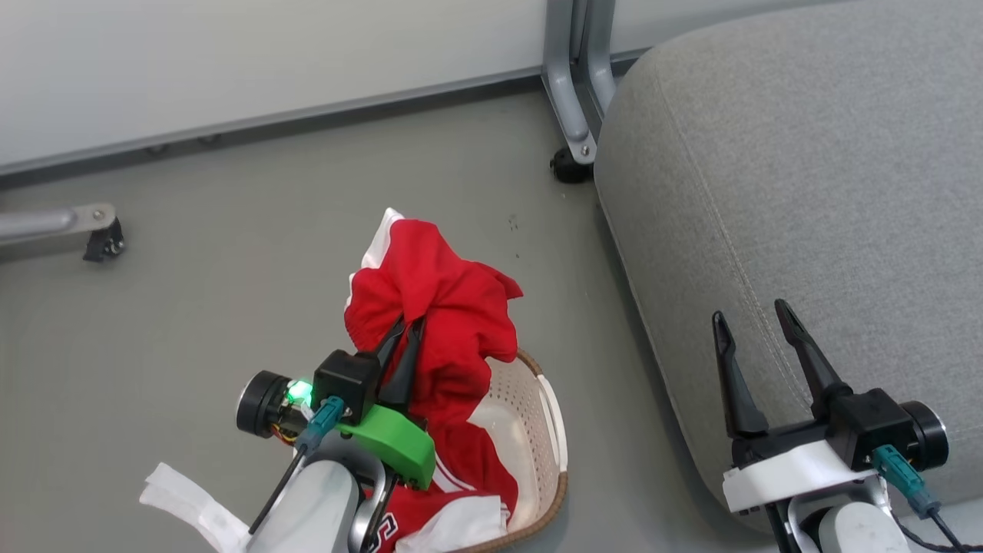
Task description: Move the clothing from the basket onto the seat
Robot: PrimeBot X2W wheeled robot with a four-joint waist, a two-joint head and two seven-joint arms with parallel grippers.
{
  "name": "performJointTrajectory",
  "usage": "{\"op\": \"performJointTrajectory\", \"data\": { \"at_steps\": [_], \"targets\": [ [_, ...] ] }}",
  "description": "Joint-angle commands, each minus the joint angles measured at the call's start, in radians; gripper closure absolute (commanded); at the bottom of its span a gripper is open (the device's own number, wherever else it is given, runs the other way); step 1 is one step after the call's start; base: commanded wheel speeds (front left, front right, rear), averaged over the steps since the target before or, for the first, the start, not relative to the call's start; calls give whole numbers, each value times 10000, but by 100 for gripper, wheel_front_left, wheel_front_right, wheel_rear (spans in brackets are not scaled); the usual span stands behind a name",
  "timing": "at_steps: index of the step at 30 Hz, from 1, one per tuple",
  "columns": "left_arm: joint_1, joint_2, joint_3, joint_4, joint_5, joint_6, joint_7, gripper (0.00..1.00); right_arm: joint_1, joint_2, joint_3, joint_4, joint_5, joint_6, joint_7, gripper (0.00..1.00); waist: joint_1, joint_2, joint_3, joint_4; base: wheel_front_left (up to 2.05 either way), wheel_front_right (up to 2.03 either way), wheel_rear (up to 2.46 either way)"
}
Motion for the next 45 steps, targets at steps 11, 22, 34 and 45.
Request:
{"op": "performJointTrajectory", "data": {
  "at_steps": [11, 22, 34, 45],
  "targets": [
    [848, -6, 473, -1235, 114, -94, -1, 100, 609, -35, 410, 127, 138, 1, -31, 0, 1, 0, -1358, 471, 0, 0, 0],
    [987, -40, 66, -1836, -18, -246, -2, 100, 459, -342, 1624, 577, -491, 1, -31, 0, 1, 0, -1483, 629, 0, 0, 0],
    [805, -41, -1435, -2194, -702, -366, 146, 100, -222, -626, 2971, 1371, -773, 1, -31, 0, 1, 0, -1481, 759, 0, 0, 0],
    [699, -41, -2603, -2255, -1191, -208, 400, 100, -142, -697, 3091, 1405, -642, 1, -31, 68, 1, 0, -1464, 1028, 0, 0, 0]
  ]
}}
